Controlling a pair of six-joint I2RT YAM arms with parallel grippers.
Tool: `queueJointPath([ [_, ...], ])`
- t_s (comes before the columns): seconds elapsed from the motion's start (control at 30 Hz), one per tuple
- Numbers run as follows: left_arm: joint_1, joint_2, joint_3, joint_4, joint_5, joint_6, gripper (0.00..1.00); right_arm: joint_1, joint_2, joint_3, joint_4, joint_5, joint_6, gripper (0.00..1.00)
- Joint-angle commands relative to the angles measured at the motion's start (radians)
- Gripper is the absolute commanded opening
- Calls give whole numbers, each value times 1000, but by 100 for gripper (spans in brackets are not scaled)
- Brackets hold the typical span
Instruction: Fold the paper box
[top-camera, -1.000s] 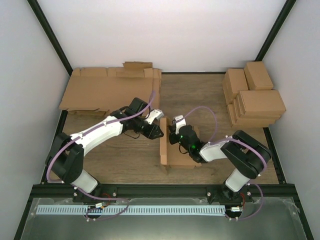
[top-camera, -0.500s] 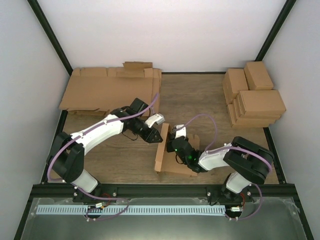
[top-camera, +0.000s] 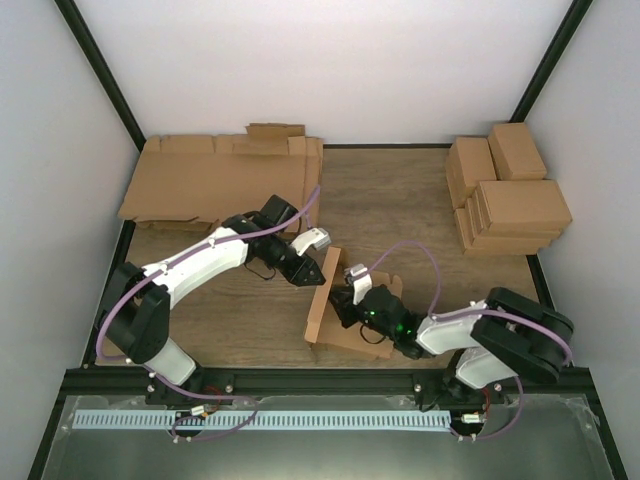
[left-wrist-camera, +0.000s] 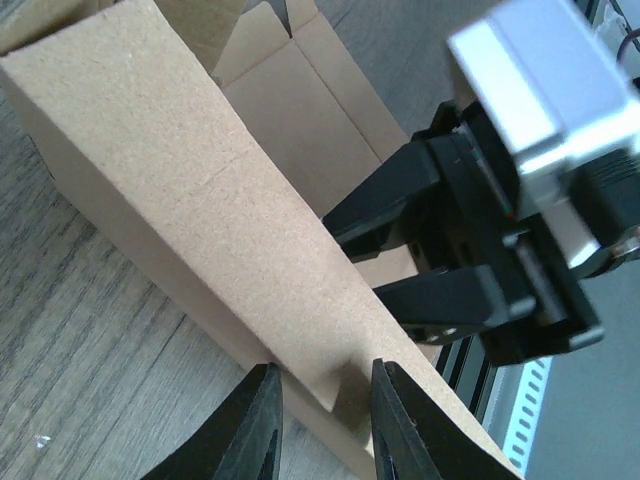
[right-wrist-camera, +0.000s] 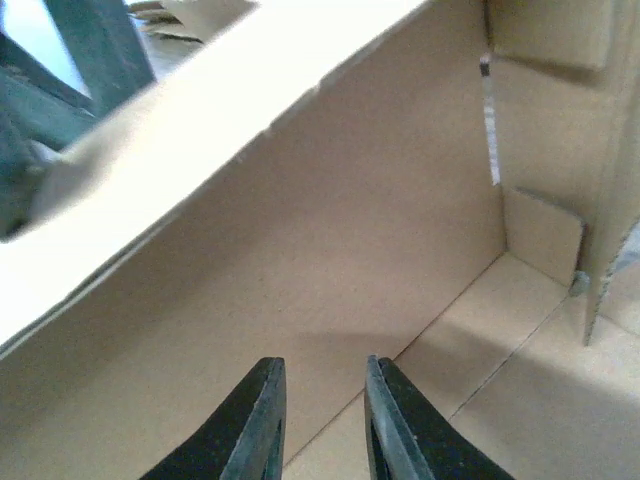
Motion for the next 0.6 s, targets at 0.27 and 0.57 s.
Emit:
queueJointPath([
  [0.27,2,27,11,-37,-37,23,26,-284,-349,-160,6,-399,-126,34],
  [0.57,-3,29,15,-36,-43,15,26,-628,-342,-129,42,-642,-50,34],
])
